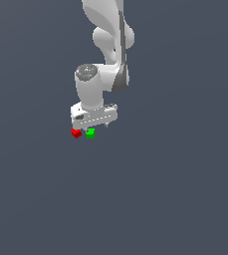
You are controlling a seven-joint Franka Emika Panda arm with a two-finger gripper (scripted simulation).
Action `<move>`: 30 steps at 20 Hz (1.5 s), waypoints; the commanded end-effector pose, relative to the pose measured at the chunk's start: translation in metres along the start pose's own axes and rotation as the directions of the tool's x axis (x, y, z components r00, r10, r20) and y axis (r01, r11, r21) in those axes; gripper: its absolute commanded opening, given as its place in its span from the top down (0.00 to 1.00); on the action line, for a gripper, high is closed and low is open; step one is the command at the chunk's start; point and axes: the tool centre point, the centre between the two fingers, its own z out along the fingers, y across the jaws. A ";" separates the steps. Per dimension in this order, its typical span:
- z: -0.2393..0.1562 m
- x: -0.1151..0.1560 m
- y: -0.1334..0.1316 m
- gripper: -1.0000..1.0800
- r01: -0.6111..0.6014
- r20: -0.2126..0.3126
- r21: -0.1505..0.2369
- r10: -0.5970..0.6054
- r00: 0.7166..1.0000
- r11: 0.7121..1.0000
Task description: Stack the red cube on top of the green cube.
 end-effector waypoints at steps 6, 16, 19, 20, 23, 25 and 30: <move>0.015 -0.030 0.027 0.04 0.126 -0.005 -0.005 -0.126 0.992 0.992; 0.034 -0.061 0.067 0.04 0.281 -0.011 -0.012 -0.281 0.960 0.960; 0.039 -0.067 0.079 0.04 0.320 -0.013 -0.014 -0.320 0.947 0.947; 0.040 -0.069 0.082 0.04 0.332 -0.013 -0.015 -0.332 0.943 0.943; 0.044 -0.074 0.092 0.04 0.362 -0.014 -0.016 -0.362 0.932 0.932; 0.046 -0.076 0.097 0.04 0.378 -0.015 -0.017 -0.378 0.926 0.926; 0.050 -0.079 0.106 0.04 0.405 -0.016 -0.018 -0.405 0.914 0.914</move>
